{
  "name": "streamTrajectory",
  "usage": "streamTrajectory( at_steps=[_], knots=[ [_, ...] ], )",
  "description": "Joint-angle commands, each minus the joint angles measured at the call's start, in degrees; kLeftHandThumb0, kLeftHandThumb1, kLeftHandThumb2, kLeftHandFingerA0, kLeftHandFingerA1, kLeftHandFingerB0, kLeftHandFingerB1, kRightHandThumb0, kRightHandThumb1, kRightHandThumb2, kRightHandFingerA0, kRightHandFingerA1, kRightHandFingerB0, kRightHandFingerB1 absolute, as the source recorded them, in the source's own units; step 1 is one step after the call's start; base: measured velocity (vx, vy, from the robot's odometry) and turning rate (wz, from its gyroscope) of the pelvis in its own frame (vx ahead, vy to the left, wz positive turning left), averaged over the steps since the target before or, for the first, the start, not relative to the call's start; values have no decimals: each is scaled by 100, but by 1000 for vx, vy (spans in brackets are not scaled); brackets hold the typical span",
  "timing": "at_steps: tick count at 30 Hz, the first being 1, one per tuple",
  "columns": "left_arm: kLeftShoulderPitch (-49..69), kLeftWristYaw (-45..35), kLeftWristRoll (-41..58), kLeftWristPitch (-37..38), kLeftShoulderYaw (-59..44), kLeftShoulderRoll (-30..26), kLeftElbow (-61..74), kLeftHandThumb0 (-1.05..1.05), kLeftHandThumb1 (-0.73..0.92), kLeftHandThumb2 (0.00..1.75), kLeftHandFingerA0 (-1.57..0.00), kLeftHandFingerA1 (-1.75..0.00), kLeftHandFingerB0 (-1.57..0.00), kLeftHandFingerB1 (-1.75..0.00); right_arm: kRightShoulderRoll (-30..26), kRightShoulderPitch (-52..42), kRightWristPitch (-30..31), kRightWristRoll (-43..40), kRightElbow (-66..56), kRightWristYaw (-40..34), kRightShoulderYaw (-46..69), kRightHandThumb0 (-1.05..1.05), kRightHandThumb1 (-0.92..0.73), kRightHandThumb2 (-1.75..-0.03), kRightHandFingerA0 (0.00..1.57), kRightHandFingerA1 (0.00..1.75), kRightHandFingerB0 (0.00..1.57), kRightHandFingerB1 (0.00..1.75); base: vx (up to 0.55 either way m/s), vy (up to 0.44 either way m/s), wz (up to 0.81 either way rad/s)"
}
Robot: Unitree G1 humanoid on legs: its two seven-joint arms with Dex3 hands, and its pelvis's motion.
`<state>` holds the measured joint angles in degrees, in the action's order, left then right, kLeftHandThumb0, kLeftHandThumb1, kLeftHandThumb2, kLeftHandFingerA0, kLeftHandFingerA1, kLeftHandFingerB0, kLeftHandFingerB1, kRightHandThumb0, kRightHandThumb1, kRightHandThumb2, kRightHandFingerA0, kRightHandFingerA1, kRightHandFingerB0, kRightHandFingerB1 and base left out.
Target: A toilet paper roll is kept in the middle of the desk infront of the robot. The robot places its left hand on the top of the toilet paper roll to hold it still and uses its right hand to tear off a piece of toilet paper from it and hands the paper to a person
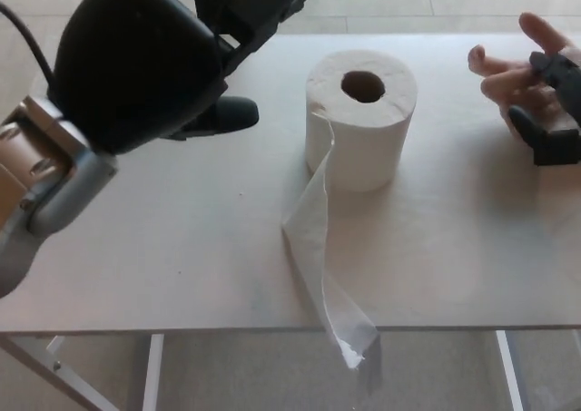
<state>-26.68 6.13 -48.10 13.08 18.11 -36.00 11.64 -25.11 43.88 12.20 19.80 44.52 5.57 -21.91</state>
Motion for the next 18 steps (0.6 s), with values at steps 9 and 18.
streamTrajectory(
  at_steps=[9,18],
  knots=[
    [1354,-309,384,381,-843,-206,448,-65,57,79,0,-18,-2,-31,-592,305,260,192,-397,392,516,-105,-92,-74,0,0,0,0,0,0,0],
    [2572,-115,596,582,-1583,-233,851,-58,57,82,0,-32,-2,-36,-1863,-501,-233,-990,-2914,1659,2099,-105,-78,-120,0,22,0,6,0,0,0]
  ],
)
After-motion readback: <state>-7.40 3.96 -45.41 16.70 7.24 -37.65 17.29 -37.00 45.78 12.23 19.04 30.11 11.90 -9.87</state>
